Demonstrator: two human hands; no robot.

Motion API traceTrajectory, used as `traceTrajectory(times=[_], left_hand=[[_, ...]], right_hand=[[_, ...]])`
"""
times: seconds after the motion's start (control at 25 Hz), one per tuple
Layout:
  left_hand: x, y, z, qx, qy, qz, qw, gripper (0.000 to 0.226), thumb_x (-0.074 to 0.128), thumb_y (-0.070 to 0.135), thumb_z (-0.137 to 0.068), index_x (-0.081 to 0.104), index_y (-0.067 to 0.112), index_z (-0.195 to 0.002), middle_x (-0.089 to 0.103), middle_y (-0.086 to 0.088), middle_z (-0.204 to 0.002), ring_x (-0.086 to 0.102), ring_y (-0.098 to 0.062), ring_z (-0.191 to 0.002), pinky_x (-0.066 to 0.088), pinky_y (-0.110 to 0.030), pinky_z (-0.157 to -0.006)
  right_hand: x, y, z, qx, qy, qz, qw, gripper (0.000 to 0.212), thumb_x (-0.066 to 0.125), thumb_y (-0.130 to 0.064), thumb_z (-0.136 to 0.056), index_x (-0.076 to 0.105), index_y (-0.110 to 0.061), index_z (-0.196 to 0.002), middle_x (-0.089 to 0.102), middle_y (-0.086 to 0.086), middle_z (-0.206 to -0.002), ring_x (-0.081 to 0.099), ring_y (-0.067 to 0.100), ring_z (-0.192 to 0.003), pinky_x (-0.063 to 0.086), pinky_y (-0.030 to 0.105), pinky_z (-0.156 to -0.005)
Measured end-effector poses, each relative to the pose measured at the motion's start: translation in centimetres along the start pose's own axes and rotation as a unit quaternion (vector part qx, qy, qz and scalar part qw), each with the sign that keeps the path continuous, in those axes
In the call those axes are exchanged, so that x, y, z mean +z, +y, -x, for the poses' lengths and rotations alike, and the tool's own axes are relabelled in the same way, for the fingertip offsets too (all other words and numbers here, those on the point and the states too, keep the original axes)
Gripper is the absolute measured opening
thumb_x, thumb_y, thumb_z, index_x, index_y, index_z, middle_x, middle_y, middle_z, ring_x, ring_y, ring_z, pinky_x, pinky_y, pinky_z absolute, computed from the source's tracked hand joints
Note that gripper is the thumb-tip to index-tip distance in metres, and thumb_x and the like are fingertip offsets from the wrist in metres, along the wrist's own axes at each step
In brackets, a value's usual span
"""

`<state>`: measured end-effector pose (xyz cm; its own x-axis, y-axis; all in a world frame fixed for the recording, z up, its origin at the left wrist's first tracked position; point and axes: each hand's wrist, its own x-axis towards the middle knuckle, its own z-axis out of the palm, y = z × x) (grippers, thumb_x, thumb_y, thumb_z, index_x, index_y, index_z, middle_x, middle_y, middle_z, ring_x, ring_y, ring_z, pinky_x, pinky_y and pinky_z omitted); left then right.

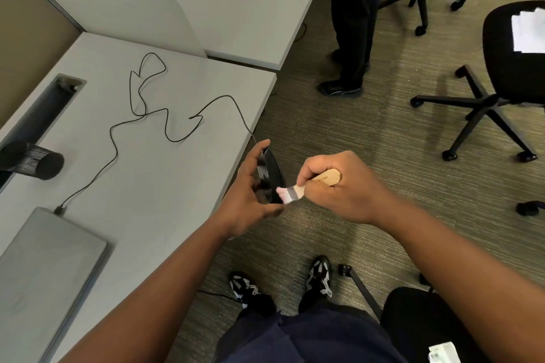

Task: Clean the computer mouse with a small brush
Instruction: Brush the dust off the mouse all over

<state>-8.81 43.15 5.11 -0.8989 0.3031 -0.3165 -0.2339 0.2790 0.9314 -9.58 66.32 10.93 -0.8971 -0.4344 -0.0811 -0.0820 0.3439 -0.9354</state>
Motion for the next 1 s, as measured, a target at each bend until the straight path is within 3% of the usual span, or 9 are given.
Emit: traceTrajectory(times=[0.16,0.36,0.52,0.6,0.72,0.8,0.88,1.0], left_hand=[[0.1,0.0,0.0,-0.001,-0.008,0.002,1.0,0.128,0.089,-0.013,-0.075,0.027,0.067,-0.154,0.027,0.014,-0.162,0.063,-0.025,-0.132,0.067,-0.046,-0.086],[0.0,0.0,-0.1,0.006,-0.009,0.012,1.0,0.13,0.087,-0.017,-0.075,0.028,0.07,-0.151,0.037,0.013,-0.152,0.068,-0.015,-0.124,0.066,-0.033,-0.078],[-0.2,0.0,-0.3,0.0,-0.012,0.022,1.0,0.127,0.089,-0.014,-0.075,0.03,0.068,-0.152,0.033,0.022,-0.153,0.065,-0.019,-0.13,0.066,-0.039,-0.085],[-0.3,0.1,-0.3,0.001,-0.017,0.022,1.0,0.126,0.091,-0.01,-0.075,0.03,0.069,-0.151,0.031,0.029,-0.151,0.064,-0.011,-0.131,0.065,-0.035,-0.087],[-0.4,0.0,-0.2,0.001,-0.017,0.012,1.0,0.122,0.091,-0.004,-0.078,0.028,0.072,-0.15,0.033,0.032,-0.145,0.064,0.011,-0.12,0.062,-0.023,-0.084],[-0.3,-0.1,-0.1,0.002,-0.01,0.022,1.0,0.117,0.089,-0.003,-0.081,0.028,0.066,-0.153,0.039,0.029,-0.142,0.067,0.006,-0.118,0.062,-0.024,-0.084],[-0.3,0.0,-0.2,0.003,0.001,0.044,0.999,0.111,0.087,-0.001,-0.083,0.029,0.059,-0.157,0.043,0.021,-0.145,0.07,-0.008,-0.121,0.062,-0.03,-0.088],[-0.3,0.5,-0.1,-0.003,-0.006,0.083,0.997,0.1,0.084,0.009,-0.086,0.03,0.055,-0.157,0.046,0.008,-0.146,0.072,-0.018,-0.118,0.064,-0.04,-0.084]], right_hand=[[0.0,-0.3,-0.6,-0.064,0.063,0.015,0.996,0.016,0.065,-0.016,-0.096,0.077,-0.025,-0.098,0.071,-0.016,-0.077,0.061,0.005,-0.059,0.042,0.014,-0.052],[-0.1,0.1,-0.5,-0.002,-0.044,0.032,0.999,0.016,0.062,-0.031,-0.082,0.077,-0.027,-0.086,0.07,-0.013,-0.067,0.057,0.001,-0.051,0.038,0.014,-0.046],[-0.1,0.2,-0.6,-0.06,0.051,0.001,0.997,0.019,0.065,-0.016,-0.093,0.078,-0.03,-0.097,0.073,-0.015,-0.078,0.062,0.006,-0.058,0.041,0.013,-0.05],[-0.4,0.3,-0.9,-0.059,0.054,0.018,0.997,0.023,0.065,-0.016,-0.093,0.077,-0.034,-0.098,0.074,-0.013,-0.081,0.063,0.006,-0.059,0.043,0.015,-0.05],[-1.0,1.0,-0.8,0.003,-0.031,0.016,0.999,0.017,0.064,-0.023,-0.085,0.077,-0.033,-0.09,0.071,-0.008,-0.069,0.054,0.002,-0.05,0.04,0.017,-0.045],[-1.2,1.3,-0.5,0.008,-0.039,0.004,0.999,0.017,0.064,-0.027,-0.082,0.078,-0.033,-0.089,0.071,-0.006,-0.067,0.053,0.002,-0.05,0.04,0.019,-0.045],[-1.3,1.4,-0.7,-0.009,0.023,-0.045,0.999,0.017,0.068,-0.022,-0.088,0.079,-0.034,-0.093,0.073,-0.005,-0.075,0.057,0.006,-0.054,0.043,0.021,-0.047],[-1.5,1.5,-1.3,-0.031,0.07,-0.073,0.994,0.019,0.074,-0.019,-0.097,0.079,-0.036,-0.105,0.078,-0.01,-0.094,0.069,0.004,-0.075,0.05,0.016,-0.063]])
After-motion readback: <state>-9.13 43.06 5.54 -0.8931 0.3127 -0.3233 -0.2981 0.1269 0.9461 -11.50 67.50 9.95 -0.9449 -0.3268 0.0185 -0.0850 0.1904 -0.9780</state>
